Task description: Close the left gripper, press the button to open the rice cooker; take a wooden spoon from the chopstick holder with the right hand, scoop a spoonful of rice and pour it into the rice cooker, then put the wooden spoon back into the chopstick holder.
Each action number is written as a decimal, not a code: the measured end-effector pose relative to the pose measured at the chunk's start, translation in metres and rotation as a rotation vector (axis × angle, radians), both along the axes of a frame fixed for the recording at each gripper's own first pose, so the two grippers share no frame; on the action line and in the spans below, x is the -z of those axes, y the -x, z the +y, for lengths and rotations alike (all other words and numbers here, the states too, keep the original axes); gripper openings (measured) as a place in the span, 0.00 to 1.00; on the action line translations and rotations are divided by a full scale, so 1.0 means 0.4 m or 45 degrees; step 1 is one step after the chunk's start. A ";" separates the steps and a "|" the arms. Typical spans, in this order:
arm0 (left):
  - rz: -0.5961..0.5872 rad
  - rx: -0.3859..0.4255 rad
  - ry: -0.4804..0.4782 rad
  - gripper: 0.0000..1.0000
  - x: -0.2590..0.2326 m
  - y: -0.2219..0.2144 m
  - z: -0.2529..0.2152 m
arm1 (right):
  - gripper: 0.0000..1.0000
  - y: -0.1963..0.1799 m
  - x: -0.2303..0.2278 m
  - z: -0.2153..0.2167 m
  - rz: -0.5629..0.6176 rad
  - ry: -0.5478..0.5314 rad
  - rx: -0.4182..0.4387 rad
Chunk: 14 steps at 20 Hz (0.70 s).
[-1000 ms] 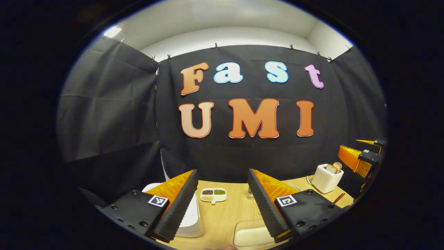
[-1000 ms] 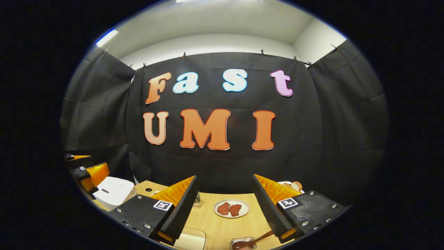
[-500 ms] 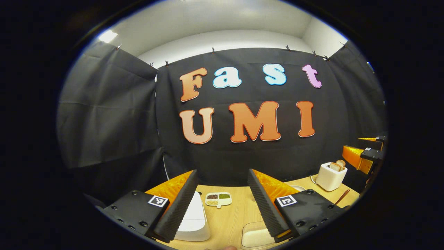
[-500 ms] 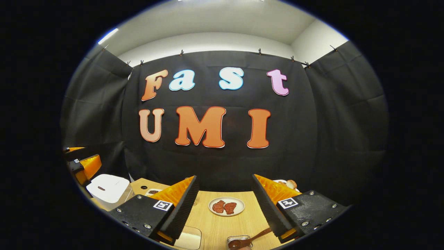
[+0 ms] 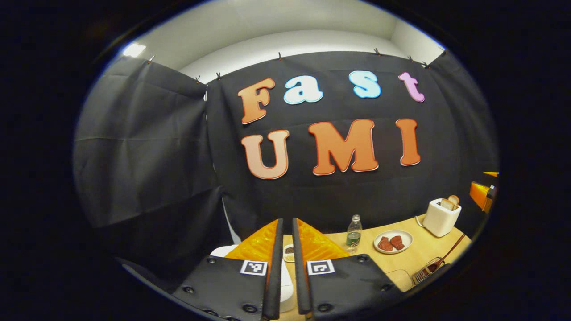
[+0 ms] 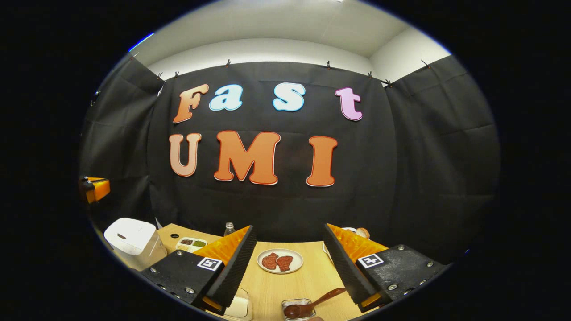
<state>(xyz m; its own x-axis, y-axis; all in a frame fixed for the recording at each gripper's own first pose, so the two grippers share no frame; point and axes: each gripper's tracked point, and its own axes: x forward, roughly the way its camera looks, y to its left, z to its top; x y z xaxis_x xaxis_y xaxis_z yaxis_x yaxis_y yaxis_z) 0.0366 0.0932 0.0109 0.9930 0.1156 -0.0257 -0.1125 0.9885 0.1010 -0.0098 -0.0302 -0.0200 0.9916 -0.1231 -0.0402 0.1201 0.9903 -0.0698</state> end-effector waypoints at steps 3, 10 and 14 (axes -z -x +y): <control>0.144 -0.018 0.119 0.06 0.067 -0.041 0.052 | 0.95 -0.002 0.001 -0.012 -0.001 0.023 0.026; 0.690 -0.077 0.427 0.05 0.279 -0.089 0.195 | 0.95 -0.007 0.010 -0.026 0.017 0.074 0.068; 0.904 -0.100 0.569 0.05 0.383 -0.104 0.250 | 0.95 0.003 0.009 -0.041 0.009 0.134 0.102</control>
<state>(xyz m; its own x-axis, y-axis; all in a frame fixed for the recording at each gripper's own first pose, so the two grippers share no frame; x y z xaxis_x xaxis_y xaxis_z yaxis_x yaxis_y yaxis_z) 0.0781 0.1933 -0.1422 0.7131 0.0142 -0.7010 -0.2400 0.9443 -0.2250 -0.0109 -0.0468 -0.0237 0.9782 -0.2054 -0.0298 0.1973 0.9648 -0.1737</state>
